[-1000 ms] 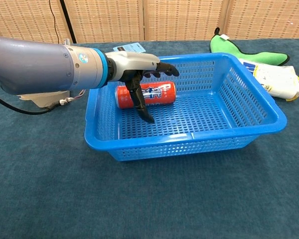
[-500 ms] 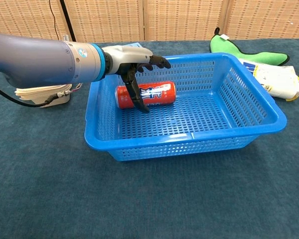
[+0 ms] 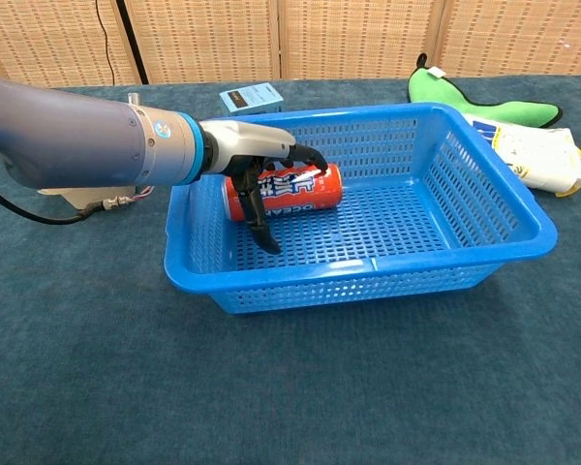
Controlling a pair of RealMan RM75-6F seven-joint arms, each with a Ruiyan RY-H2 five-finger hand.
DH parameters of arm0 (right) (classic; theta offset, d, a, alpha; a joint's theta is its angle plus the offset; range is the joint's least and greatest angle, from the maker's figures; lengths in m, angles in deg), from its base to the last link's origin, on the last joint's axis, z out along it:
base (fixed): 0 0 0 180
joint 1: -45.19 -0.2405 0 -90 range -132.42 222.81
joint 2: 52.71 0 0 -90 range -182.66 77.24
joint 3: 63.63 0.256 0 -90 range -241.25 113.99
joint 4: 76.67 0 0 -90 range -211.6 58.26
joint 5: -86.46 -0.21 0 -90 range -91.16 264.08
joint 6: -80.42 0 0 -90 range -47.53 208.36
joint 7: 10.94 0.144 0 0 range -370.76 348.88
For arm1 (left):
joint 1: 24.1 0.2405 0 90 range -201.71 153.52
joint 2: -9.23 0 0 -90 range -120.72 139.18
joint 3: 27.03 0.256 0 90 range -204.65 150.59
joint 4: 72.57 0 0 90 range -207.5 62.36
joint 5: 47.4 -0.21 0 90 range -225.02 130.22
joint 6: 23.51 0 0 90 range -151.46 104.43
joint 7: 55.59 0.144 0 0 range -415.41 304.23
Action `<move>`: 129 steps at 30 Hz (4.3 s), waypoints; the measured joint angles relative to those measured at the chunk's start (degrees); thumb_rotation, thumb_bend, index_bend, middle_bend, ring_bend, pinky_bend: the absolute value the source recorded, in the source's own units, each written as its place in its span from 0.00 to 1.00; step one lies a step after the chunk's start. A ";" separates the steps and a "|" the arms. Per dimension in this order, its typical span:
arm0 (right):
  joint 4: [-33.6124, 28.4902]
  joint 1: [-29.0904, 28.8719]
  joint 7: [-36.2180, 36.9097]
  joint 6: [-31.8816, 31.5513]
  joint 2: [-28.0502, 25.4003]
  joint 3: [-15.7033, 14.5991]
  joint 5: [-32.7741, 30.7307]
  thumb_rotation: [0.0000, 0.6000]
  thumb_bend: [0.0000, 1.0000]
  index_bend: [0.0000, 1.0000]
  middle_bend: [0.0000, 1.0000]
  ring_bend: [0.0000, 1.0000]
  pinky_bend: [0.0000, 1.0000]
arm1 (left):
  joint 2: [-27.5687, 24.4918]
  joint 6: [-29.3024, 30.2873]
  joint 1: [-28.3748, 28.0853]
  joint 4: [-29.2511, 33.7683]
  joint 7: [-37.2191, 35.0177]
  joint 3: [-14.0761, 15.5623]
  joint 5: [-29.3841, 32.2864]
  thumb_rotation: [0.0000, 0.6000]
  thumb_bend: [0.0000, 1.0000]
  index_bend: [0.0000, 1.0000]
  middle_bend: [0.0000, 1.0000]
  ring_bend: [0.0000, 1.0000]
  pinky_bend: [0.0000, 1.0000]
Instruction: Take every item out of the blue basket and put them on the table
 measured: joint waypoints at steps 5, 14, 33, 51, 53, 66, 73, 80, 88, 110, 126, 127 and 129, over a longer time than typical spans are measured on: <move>-0.20 0.14 -0.12 -0.29 -0.08 -0.08 0.24 1.00 0.00 0.00 0.00 0.00 0.00 | -2.05 -0.43 0.39 4.06 -1.09 -0.04 -1.69 1.00 0.13 0.00 0.00 0.00 0.07; -0.38 0.08 -0.53 -0.21 -0.03 -0.19 0.45 1.00 0.00 0.00 0.00 0.00 0.00 | -3.44 5.81 2.92 7.38 -2.02 -0.10 -9.57 1.00 0.12 0.00 0.00 0.00 0.07; -0.32 0.11 -0.37 -0.10 -0.19 -0.18 0.34 1.00 0.00 0.00 0.00 0.00 0.00 | -0.19 2.41 1.56 4.09 -1.08 0.79 -2.96 1.00 0.12 0.00 0.00 0.00 0.07; -0.41 -0.01 -0.37 0.17 -0.19 -0.38 0.58 1.00 0.00 0.00 0.00 0.00 0.00 | 4.84 6.92 0.50 2.05 2.31 2.13 -1.07 1.00 0.39 0.08 0.07 0.17 0.43; -0.41 -0.02 -0.30 0.18 -0.20 -0.38 0.57 1.00 0.00 0.00 0.00 0.00 0.00 | 5.50 7.68 0.31 1.81 3.01 2.06 -0.28 1.00 0.46 0.15 0.13 0.23 0.47; -0.30 0.08 -0.03 -0.02 -0.32 -0.34 0.53 1.00 0.00 0.00 0.00 0.00 0.00 | 4.64 13.28 2.06 4.58 2.18 -1.51 -4.68 1.00 0.50 0.30 0.25 0.33 0.50; -0.63 0.18 0.02 -0.26 -0.43 -0.40 0.72 1.00 0.00 0.00 0.00 0.00 0.00 | -4.97 15.98 5.54 13.08 -0.15 -3.66 -9.20 1.00 0.50 0.30 0.25 0.33 0.50; -1.18 0.41 0.25 -0.91 -0.76 -0.44 1.15 1.00 0.00 0.00 0.00 0.00 0.00 | -16.25 18.91 13.34 19.33 -2.77 0.21 -18.27 1.00 0.50 0.30 0.25 0.33 0.50; -2.13 0.67 0.15 -1.65 -1.09 -0.73 2.03 1.00 0.00 0.00 0.00 0.00 0.00 | -19.43 22.64 25.08 15.64 -8.60 9.64 -32.83 1.00 0.48 0.29 0.25 0.33 0.50; -2.37 0.76 0.18 -1.79 -1.30 -1.06 2.51 1.00 0.00 0.00 0.00 0.00 0.00 | -13.14 19.33 33.92 0.88 -24.11 11.77 -46.32 1.00 0.11 0.00 0.00 0.00 0.00; -1.44 0.60 -4.24 -0.98 -0.53 -0.60 1.15 1.00 0.00 0.00 0.00 0.00 0.00 | -20.29 41.04 47.91 4.30 -19.86 10.14 -48.42 1.00 0.11 0.00 0.00 0.00 0.00; -1.26 0.53 -5.09 -0.71 -0.32 -0.51 0.83 1.00 0.00 0.00 0.00 0.00 0.00 | -20.18 42.66 49.28 4.14 -19.49 10.04 -48.32 1.00 0.11 0.00 0.00 0.00 0.00; -0.91 0.37 -6.80 0.01 0.18 -0.34 0.08 1.00 0.00 0.00 0.00 0.00 0.00 | -19.87 45.63 52.07 3.61 -18.96 9.77 -48.28 1.00 0.11 0.00 0.00 0.00 0.00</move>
